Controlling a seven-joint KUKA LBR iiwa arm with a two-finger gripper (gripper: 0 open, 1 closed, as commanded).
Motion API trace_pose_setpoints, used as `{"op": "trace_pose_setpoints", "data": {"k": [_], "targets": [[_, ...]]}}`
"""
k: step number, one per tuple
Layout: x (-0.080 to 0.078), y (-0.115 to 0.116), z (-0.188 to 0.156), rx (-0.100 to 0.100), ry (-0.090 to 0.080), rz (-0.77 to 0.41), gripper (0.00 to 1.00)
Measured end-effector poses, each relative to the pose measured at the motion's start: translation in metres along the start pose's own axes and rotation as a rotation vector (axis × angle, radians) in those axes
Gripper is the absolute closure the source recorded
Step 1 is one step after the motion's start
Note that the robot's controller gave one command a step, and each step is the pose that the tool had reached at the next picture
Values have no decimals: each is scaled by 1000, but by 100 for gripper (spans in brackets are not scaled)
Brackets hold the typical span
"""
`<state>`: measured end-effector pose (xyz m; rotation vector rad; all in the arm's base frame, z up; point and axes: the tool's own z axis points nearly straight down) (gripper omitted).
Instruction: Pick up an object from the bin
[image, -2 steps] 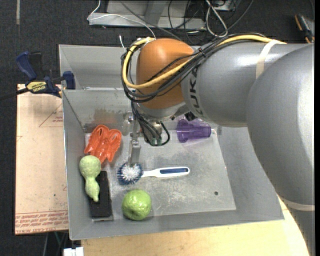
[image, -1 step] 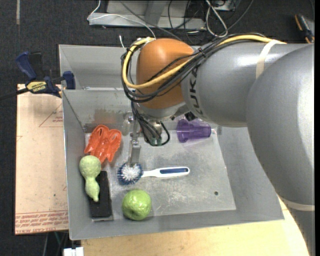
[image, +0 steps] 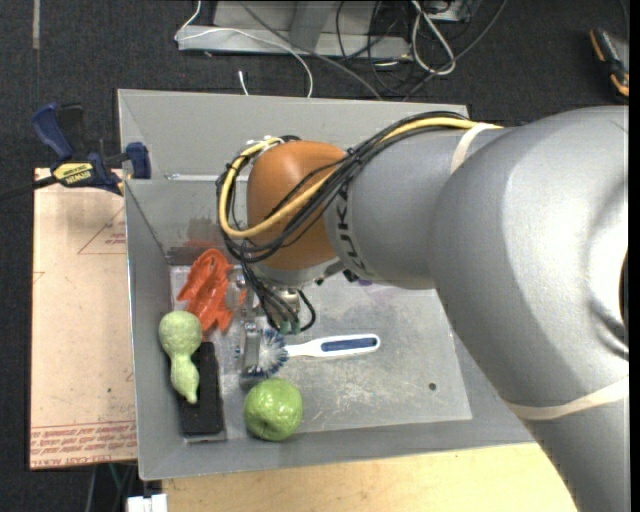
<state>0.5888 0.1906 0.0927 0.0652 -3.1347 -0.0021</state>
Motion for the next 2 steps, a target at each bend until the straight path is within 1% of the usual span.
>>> {"op": "trace_pose_setpoints", "data": {"k": [1,2], "targets": [[59,14,6,-2,-20,-77,0],[-24,-45,17,-4,-16,6,0]]}}
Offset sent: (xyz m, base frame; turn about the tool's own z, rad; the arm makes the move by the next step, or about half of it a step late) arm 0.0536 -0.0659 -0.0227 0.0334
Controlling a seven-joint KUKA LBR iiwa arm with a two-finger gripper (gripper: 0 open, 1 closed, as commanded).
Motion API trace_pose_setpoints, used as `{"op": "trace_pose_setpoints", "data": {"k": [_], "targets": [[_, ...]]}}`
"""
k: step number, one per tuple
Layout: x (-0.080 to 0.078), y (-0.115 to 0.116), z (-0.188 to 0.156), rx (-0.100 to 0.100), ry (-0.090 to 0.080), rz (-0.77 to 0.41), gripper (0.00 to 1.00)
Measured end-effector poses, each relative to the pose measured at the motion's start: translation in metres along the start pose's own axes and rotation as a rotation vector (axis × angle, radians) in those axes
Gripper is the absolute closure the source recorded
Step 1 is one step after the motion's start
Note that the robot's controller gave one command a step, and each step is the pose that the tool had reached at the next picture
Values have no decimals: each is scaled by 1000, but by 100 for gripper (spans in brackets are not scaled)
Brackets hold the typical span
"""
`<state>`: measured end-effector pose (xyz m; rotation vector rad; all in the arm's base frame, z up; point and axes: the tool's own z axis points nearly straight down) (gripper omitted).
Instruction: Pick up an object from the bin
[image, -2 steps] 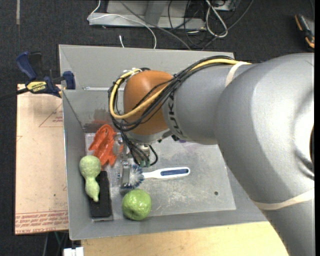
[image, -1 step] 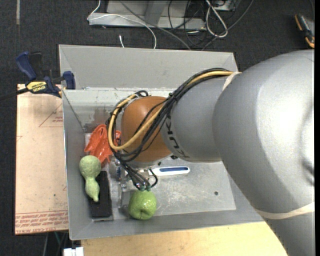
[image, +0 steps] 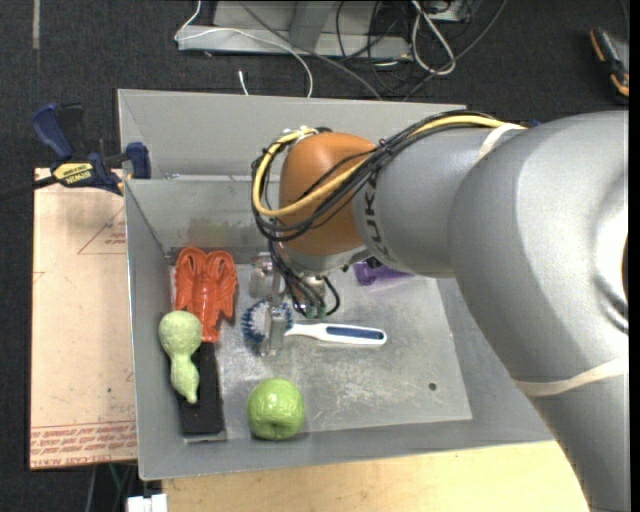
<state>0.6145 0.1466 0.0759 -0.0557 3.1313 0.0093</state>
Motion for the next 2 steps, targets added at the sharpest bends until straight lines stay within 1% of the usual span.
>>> {"op": "trace_pose_setpoints", "data": {"k": [1,2], "targets": [[47,11,-82,0,12,-60,0],[31,-12,-86,-8,-12,-88,0]]}}
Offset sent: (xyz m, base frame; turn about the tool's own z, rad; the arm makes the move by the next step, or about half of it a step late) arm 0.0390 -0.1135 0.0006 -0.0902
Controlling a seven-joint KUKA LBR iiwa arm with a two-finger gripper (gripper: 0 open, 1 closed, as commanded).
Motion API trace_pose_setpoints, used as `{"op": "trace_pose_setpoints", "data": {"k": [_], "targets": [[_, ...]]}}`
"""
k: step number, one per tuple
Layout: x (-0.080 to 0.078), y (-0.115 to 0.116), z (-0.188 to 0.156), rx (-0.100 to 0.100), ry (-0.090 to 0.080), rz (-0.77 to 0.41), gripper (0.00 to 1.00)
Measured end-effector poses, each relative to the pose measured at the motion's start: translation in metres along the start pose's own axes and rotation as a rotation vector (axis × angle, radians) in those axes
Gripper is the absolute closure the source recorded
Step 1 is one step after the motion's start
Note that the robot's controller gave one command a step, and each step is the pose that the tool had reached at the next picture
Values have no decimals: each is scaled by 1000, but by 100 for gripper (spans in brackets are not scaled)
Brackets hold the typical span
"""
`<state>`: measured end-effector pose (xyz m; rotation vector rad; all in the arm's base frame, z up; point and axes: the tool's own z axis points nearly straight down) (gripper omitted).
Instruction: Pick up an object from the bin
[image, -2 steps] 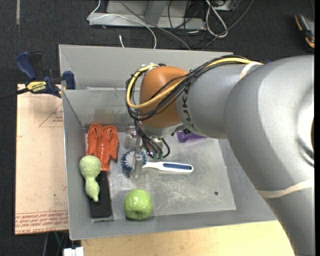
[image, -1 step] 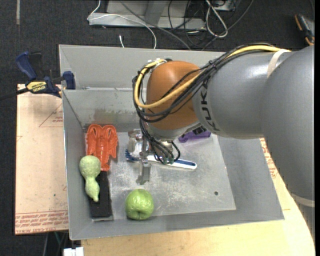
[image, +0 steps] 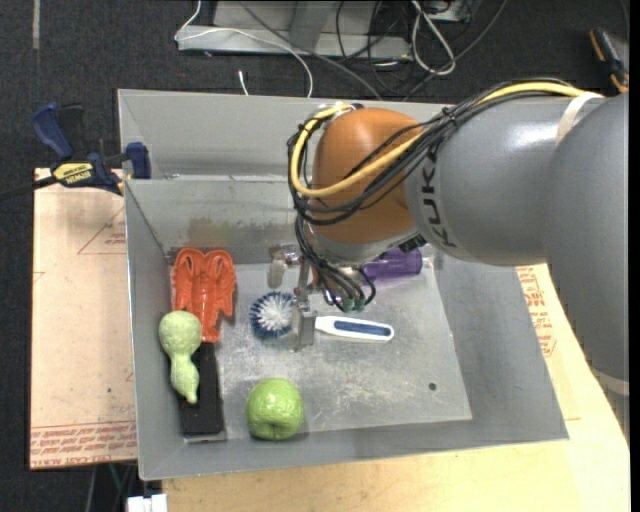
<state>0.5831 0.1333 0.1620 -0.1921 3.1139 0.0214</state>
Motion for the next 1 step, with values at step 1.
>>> {"op": "trace_pose_setpoints", "data": {"k": [1], "targets": [[-27,7,26,0,3,-200,0]]}}
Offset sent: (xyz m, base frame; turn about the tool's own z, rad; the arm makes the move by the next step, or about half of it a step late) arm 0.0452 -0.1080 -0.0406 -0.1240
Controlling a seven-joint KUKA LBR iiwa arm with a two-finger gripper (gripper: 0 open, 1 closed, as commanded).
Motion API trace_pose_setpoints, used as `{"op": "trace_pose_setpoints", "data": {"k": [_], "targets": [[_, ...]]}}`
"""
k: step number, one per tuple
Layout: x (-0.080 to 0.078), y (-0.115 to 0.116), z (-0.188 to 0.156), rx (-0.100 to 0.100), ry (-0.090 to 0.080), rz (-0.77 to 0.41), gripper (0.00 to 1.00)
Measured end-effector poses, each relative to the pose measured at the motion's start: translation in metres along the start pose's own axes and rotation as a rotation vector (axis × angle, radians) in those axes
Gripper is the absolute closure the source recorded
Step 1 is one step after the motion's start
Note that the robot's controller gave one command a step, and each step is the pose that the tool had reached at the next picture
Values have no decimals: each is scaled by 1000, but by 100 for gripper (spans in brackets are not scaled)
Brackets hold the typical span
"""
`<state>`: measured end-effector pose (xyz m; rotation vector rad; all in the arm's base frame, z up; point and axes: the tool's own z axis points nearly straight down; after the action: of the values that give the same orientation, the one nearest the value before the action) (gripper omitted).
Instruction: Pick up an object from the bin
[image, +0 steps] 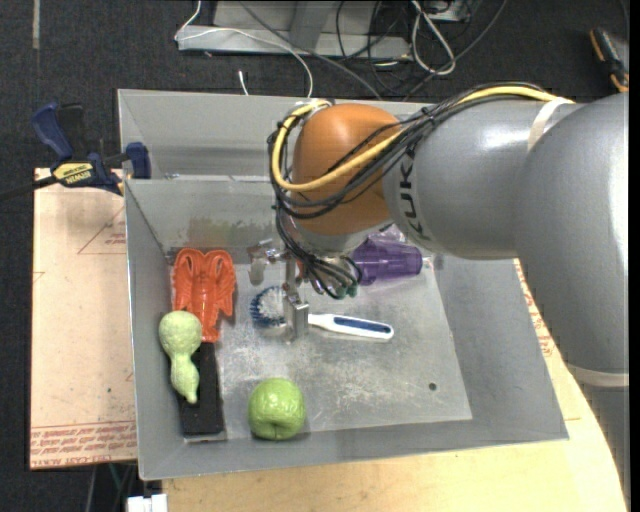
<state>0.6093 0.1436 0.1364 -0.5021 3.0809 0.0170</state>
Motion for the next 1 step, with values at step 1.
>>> {"op": "trace_pose_setpoints", "data": {"k": [1], "targets": [[11,-71,9,1,2,32,0]]}}
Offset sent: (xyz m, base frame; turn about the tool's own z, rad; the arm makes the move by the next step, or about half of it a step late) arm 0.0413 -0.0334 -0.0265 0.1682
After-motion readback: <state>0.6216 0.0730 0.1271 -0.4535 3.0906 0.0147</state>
